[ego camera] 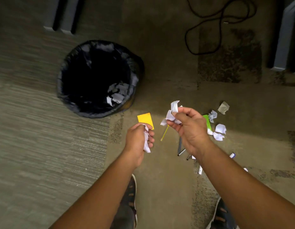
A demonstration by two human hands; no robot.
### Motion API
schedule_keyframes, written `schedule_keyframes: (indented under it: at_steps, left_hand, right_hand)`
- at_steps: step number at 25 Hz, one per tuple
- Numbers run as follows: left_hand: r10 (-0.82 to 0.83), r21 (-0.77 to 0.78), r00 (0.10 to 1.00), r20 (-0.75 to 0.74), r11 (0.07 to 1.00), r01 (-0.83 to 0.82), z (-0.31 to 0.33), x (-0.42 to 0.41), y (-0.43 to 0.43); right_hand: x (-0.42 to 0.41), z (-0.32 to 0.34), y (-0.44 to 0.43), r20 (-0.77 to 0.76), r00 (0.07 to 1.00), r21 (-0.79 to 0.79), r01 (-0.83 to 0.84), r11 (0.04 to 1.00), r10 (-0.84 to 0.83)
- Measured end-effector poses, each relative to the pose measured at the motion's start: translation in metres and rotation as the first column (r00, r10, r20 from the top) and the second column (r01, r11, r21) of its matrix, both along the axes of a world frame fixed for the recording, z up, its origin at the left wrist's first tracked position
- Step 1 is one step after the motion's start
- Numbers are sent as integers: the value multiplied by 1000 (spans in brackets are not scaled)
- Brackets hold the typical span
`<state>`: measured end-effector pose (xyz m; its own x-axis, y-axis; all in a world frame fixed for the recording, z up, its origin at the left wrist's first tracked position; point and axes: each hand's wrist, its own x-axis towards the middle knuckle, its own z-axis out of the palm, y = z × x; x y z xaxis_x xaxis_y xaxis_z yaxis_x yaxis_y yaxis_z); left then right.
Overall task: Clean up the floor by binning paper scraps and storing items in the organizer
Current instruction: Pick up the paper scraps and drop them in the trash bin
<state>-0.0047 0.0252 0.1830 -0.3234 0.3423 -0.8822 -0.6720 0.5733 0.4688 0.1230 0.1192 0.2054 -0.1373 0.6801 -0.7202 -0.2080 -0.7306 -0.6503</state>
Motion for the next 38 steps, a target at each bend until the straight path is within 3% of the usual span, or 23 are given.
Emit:
schedule_keyframes:
  at_steps: [6,11,16,24,30,38]
  left_hand:
    - [168,118,975,-143,981,-152,45,-94,21]
    - [372,74,927,-43,927,-369,32,-169,32]
    - [313,6,948,-64,950,-313,20,-206,30]
    - [271,-69,951,-148,957,-283,21,-225,22]
    - [232,-34,932,-279,967,-251,32,-209,24]
    - [180,70,879,-441,984,-167,55,-123,46]
  right_hand:
    - [-115,54,4,-43,998,89,-47,995,51]
    - [-191,40,0,134,986,66,-111,992,102]
    - [-225,25,-7,300,938,-3,-183,983,175]
    - [-219,26,-9,302,934,-6,-195,981,188]
    - [-196,42,4,133,942,-10,-311,950,309]
    - [-95,49,24,290,924,41,-273,961,250]
